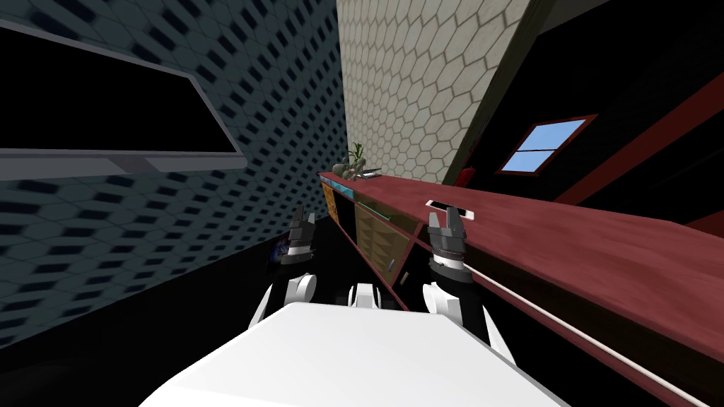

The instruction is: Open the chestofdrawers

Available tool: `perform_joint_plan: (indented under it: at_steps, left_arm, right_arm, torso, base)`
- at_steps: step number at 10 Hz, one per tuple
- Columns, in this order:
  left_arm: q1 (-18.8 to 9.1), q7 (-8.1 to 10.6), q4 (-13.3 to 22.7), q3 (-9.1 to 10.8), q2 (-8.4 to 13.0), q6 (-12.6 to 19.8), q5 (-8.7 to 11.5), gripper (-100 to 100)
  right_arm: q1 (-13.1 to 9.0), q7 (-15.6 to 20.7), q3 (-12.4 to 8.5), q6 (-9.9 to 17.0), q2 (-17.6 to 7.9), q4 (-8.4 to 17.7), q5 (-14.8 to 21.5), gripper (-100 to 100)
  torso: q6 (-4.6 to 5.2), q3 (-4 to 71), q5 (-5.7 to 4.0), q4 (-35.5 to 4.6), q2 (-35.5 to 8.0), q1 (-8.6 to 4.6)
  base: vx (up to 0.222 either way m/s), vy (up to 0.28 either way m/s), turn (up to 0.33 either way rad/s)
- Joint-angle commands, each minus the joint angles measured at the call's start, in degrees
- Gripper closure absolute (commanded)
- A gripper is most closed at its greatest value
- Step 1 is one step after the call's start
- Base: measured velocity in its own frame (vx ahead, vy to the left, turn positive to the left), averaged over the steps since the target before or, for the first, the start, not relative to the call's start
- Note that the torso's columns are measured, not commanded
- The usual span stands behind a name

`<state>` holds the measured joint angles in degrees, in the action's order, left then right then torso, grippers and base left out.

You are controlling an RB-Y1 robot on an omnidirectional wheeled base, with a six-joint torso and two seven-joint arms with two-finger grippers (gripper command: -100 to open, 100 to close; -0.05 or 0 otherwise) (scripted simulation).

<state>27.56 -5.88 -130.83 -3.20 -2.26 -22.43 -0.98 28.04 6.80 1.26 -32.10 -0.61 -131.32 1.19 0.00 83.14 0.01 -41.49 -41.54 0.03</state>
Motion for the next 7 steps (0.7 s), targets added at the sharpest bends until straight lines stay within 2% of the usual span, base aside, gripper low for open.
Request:
perform_joint_plan:
  at_steps: [1,7]
  left_arm:
    - [0.0,0.0,0.0,0.0,0.0,0.0,0.0,0]
    - [0.0,0.0,0.0,-0.01,0.0,0.0,0.0,0]
  right_arm:
    - [0.1,1.2,-0.8,0.2,-3.9,0.7,1.4,-100]
    - [1.2,6.9,-4.3,1.1,-12.7,3.4,8.1,-100]
  torso:
    - [0.0,1.1,0.01,-0.6,-0.5,0.04]
    - [0.0,1.5,0.0,-0.8,-0.7,0.0]
  base:
    - [0.006,0.042,-0.01]
    - [0.017,0.075,-0.011]
